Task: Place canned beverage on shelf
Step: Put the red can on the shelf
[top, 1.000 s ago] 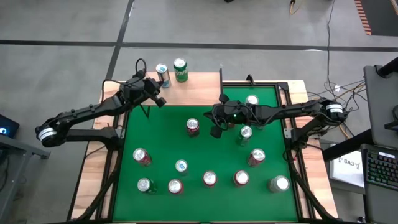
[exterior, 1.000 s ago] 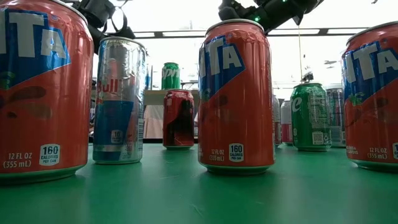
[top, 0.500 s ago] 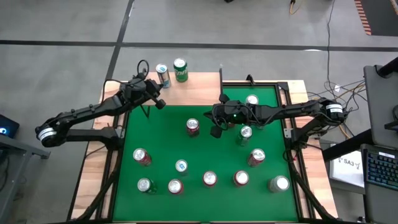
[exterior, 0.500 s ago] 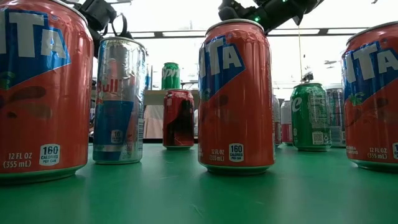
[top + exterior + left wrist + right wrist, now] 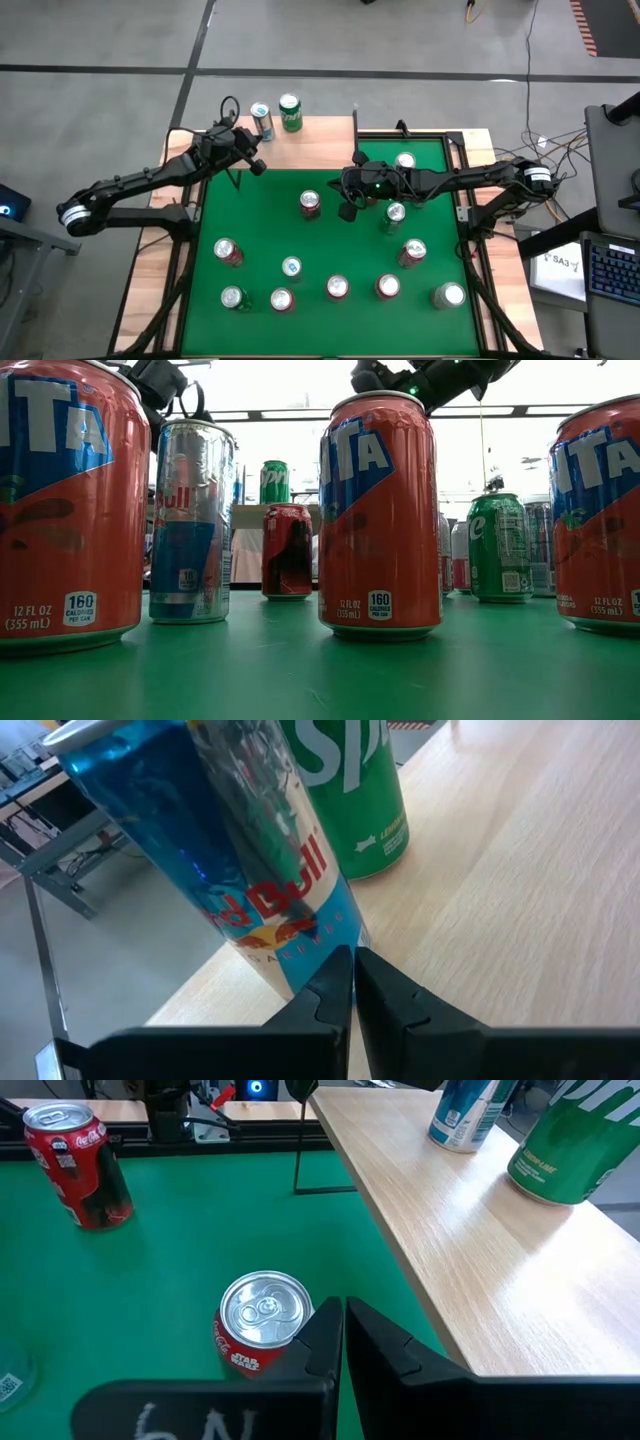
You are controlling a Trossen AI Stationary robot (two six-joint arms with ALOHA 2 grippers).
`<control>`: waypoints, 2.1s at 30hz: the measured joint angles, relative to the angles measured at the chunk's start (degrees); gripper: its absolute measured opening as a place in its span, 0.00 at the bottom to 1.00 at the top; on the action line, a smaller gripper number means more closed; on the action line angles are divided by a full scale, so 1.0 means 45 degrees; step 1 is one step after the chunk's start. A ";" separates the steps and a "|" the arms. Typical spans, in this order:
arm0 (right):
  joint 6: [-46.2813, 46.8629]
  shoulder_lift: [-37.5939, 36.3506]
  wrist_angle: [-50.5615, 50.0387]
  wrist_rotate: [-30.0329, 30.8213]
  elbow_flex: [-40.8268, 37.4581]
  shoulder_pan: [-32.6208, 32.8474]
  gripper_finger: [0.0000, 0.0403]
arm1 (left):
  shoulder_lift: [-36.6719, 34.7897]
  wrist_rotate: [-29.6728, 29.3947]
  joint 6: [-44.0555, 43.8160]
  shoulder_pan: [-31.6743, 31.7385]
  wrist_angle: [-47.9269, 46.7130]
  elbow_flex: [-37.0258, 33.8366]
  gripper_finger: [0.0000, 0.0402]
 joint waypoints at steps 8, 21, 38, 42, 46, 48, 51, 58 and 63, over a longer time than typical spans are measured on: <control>0.0008 0.0000 0.0000 0.0000 0.0000 0.0000 0.02 | 0.0000 0.0000 0.0138 0.0000 0.0435 0.0000 0.00; 0.0008 0.0000 0.0000 0.0004 0.0000 -0.0004 0.02 | 0.0005 -0.0005 0.0481 0.0000 0.1116 0.0000 0.00; 0.0008 0.0000 0.0000 0.0005 0.0000 0.0000 0.02 | 0.0010 -0.0005 0.0481 0.0000 0.1555 0.0000 0.00; 0.0005 0.0000 0.0000 0.0002 0.0000 0.0000 0.02 | 0.0010 -0.0005 0.0481 0.0000 0.1632 0.0000 0.00; 0.0008 0.0000 0.0000 0.0001 0.0000 0.0000 0.02 | 0.0010 -0.0005 0.0524 0.0000 0.1656 0.0000 0.00; 0.0008 0.0000 0.0000 0.0001 0.0000 -0.0003 0.02 | 0.0010 -0.0005 0.0539 0.0008 0.1668 0.0000 0.00; 0.0008 0.0000 0.0000 0.0000 0.0000 -0.0002 0.02 | 0.0010 -0.0005 0.0541 0.0015 0.1732 0.0000 0.00; 0.0008 0.0000 -0.0001 0.0001 -0.0002 0.0000 0.02 | 0.0010 -0.0005 0.0539 0.0015 0.1749 -0.0009 0.00; 0.0008 0.0000 0.0000 0.0005 -0.0005 -0.0005 0.02 | 0.0010 -0.0006 0.0539 0.0015 0.1747 -0.0024 0.00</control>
